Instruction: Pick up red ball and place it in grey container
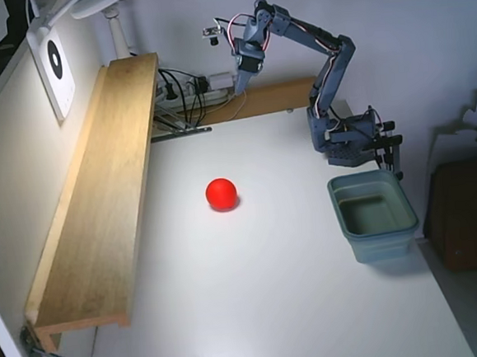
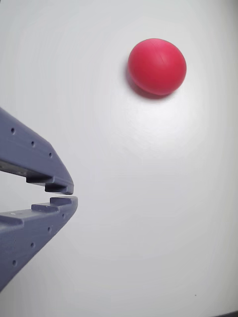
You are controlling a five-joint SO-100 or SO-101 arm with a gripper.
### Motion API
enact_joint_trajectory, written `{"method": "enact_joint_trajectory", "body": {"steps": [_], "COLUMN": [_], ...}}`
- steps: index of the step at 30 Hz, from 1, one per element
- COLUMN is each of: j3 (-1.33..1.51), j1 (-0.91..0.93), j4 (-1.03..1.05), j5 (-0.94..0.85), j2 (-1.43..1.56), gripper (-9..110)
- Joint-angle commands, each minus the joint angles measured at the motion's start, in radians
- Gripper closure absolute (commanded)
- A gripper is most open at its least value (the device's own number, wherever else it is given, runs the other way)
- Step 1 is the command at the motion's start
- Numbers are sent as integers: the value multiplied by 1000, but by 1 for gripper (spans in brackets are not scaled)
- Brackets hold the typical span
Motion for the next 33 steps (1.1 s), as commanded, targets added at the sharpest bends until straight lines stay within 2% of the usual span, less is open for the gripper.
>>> {"method": "enact_joint_trajectory", "body": {"steps": [1,11,26,33], "j3": [-32,-32,-32,-32], "j1": [10,5,-213,-235], "j4": [6,6,6,6], "j5": [2,2,2,2], "j2": [29,29,29,29], "gripper": [63,63,63,63]}}
